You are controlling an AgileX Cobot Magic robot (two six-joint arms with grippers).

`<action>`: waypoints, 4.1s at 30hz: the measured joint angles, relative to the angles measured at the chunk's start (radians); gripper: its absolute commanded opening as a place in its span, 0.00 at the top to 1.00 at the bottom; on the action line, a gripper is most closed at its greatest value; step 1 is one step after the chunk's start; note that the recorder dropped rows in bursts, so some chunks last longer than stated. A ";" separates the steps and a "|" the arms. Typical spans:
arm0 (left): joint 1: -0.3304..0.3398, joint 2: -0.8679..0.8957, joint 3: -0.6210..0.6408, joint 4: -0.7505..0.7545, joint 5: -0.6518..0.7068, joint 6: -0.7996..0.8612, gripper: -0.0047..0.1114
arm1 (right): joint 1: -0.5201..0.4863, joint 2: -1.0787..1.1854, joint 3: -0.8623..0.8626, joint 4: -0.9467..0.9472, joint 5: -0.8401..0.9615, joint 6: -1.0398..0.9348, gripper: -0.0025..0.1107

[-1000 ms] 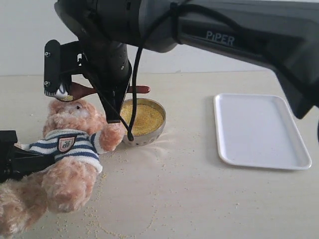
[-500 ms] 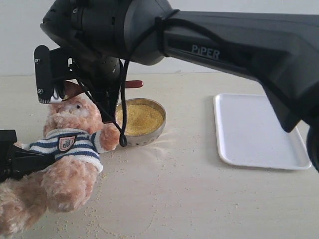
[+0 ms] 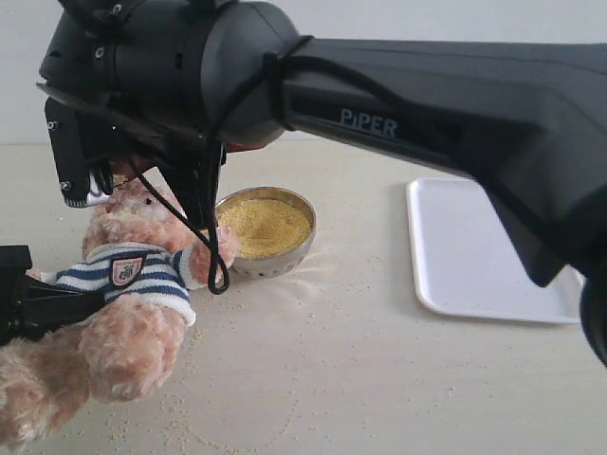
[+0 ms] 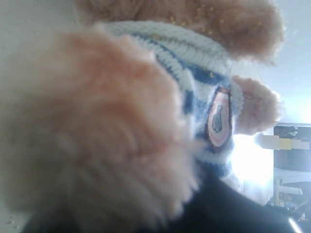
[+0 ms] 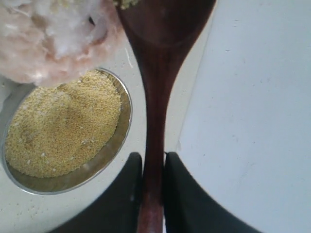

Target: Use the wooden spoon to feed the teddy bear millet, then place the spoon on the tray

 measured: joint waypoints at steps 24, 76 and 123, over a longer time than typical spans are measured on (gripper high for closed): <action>0.000 0.000 0.000 -0.007 0.000 0.000 0.92 | 0.069 0.004 0.130 -0.326 -0.005 0.321 0.98; 0.000 0.002 -0.087 -0.061 -0.217 -0.003 0.92 | -0.140 0.047 0.137 -0.123 0.015 -0.025 0.98; -0.006 0.002 -0.087 -0.061 -0.261 -0.023 0.92 | -0.175 0.112 0.137 -0.030 -0.022 0.019 0.98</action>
